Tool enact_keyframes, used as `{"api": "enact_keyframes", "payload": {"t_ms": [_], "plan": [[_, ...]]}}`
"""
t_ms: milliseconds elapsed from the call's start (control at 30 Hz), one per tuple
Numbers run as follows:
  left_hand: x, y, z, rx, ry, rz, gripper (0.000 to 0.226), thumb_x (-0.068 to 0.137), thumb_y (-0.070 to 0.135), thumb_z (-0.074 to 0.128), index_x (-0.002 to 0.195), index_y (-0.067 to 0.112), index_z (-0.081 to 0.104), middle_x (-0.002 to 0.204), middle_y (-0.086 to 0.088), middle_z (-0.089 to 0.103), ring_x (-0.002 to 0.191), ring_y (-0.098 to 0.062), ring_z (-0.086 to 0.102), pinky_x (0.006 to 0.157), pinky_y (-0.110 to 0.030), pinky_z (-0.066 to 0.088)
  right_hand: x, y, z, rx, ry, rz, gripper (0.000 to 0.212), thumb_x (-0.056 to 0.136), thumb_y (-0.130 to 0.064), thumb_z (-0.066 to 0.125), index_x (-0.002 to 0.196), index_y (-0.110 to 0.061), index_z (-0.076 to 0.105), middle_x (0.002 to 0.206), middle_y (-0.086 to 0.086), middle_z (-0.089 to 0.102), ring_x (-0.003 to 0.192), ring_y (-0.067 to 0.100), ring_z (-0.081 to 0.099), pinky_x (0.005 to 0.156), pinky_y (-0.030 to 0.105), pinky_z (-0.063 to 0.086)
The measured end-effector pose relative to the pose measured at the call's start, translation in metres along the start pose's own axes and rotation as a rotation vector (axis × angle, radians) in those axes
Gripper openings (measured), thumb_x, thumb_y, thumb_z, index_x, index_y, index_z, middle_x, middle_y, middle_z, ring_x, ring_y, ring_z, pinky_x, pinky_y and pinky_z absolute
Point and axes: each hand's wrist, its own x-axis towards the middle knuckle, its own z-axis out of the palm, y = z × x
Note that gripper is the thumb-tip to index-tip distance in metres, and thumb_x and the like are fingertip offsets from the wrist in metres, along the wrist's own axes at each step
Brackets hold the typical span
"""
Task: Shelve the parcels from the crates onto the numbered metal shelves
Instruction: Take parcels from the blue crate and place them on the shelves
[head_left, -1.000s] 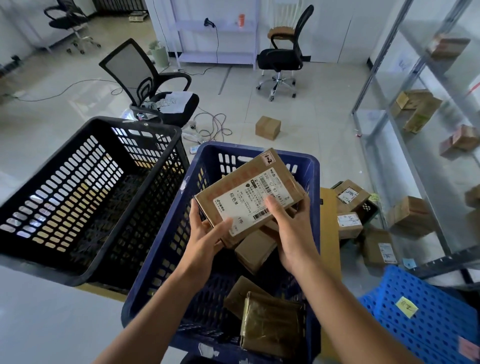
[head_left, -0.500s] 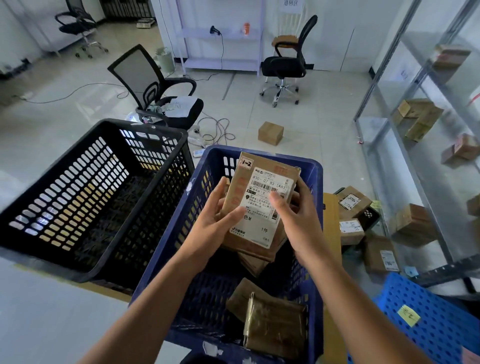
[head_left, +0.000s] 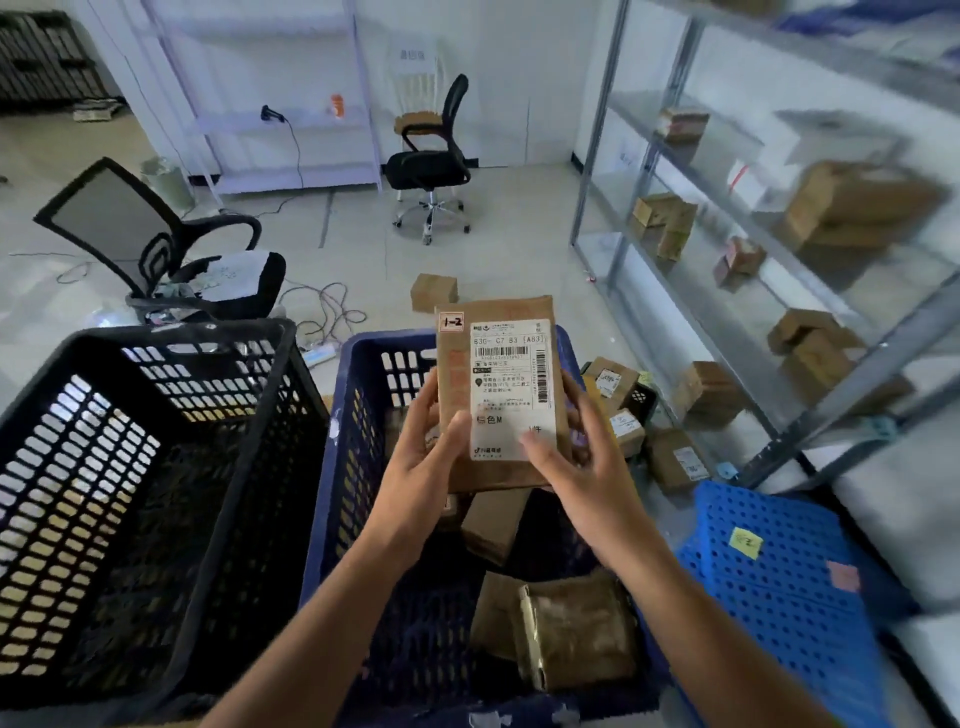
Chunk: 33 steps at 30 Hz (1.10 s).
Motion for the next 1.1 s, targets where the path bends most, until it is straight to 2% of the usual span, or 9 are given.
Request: {"api": "enact_keyframes", "payload": {"t_ms": [100,167,267,400,500,600,700,900,1100], "plan": [[0.003,0.012,-0.018,0.106,-0.115,-0.018,0.051,0.093,0.07,0.051,0.143,0.058,0.048,0.145,0.021,0.058,0.134,-0.004,0.055,0.112,-0.042,0.045,-0.018,-0.011,-0.001,-0.054,0.157,0.01,0.06,0.089,-0.055,0.073,0.139,-0.067,0.042,0.134,-0.017,0.068,0.122,0.008,0.067,0.095,0.034,0.06],[0.005,0.015,-0.03,0.296,-0.125,0.011,0.053,0.091,0.074,0.048,0.141,0.058,0.05,0.147,0.025,0.053,0.135,0.002,0.049,0.115,-0.037,0.041,-0.036,-0.015,0.0,-0.076,0.282,0.043,0.065,0.086,-0.063,0.073,0.143,-0.064,0.042,0.134,-0.017,0.068,0.12,0.008,0.068,0.092,0.033,0.061],[0.006,0.011,-0.04,0.634,-0.207,0.134,0.06,0.093,0.072,0.045,0.149,0.05,0.044,0.148,0.029,0.038,0.143,-0.001,0.035,0.119,-0.041,0.035,-0.069,-0.017,0.002,-0.128,0.481,0.058,0.068,0.079,-0.078,0.07,0.14,-0.069,0.042,0.13,-0.025,0.067,0.111,0.001,0.071,0.076,0.015,0.06],[-0.008,0.004,-0.031,0.815,-0.312,0.32,0.058,0.099,0.065,0.043,0.151,0.04,0.046,0.156,0.017,0.043,0.149,-0.016,0.032,0.122,-0.056,0.027,-0.12,-0.014,0.002,-0.11,0.686,0.085,0.079,0.076,-0.076,0.075,0.147,-0.058,0.043,0.137,-0.019,0.065,0.116,0.007,0.07,0.076,0.02,0.061],[-0.031,0.002,-0.007,0.882,-0.432,0.347,0.063,0.097,0.068,0.037,0.153,0.04,0.042,0.162,0.013,0.037,0.155,-0.019,0.02,0.126,-0.057,0.011,-0.167,-0.019,0.0,-0.124,0.849,0.108,0.08,0.074,-0.075,0.078,0.145,-0.056,0.047,0.138,-0.013,0.066,0.115,0.011,0.072,0.079,0.023,0.062],[-0.053,-0.006,0.025,0.954,-0.598,0.404,0.065,0.096,0.067,0.042,0.156,0.044,0.034,0.167,0.014,0.027,0.158,-0.019,0.01,0.128,-0.053,0.001,-0.215,-0.031,-0.005,-0.157,0.975,0.086,0.066,0.083,-0.058,0.075,0.143,-0.058,0.049,0.135,-0.013,0.067,0.115,0.012,0.072,0.08,0.025,0.062],[-0.082,-0.011,0.062,0.972,-0.722,0.451,0.063,0.098,0.061,0.05,0.156,0.046,0.032,0.169,0.015,0.02,0.158,-0.023,0.006,0.126,-0.053,0.001,-0.271,-0.045,-0.01,-0.19,1.103,0.075,0.06,0.089,-0.042,0.072,0.143,-0.054,0.049,0.134,-0.009,0.066,0.115,0.014,0.072,0.084,0.034,0.064],[-0.167,-0.015,0.14,1.073,-0.941,0.582,0.067,0.097,0.07,0.04,0.158,0.051,0.018,0.172,0.008,0.009,0.158,-0.032,-0.002,0.125,-0.057,0.0,-0.394,-0.072,-0.018,-0.285,1.31,0.128,0.063,0.1,-0.017,0.069,0.154,-0.036,0.042,0.141,0.005,0.057,0.114,0.02,0.071,0.088,0.044,0.064],[-0.307,0.004,0.227,0.911,-1.155,0.789,0.072,0.092,0.075,0.03,0.158,0.052,0.014,0.172,0.009,0.007,0.158,-0.028,-0.01,0.124,-0.055,-0.006,-0.561,-0.099,-0.026,-0.272,1.544,0.103,0.067,0.094,-0.041,0.073,0.152,-0.044,0.041,0.144,0.004,0.054,0.121,0.027,0.068,0.083,0.045,0.065]]}}
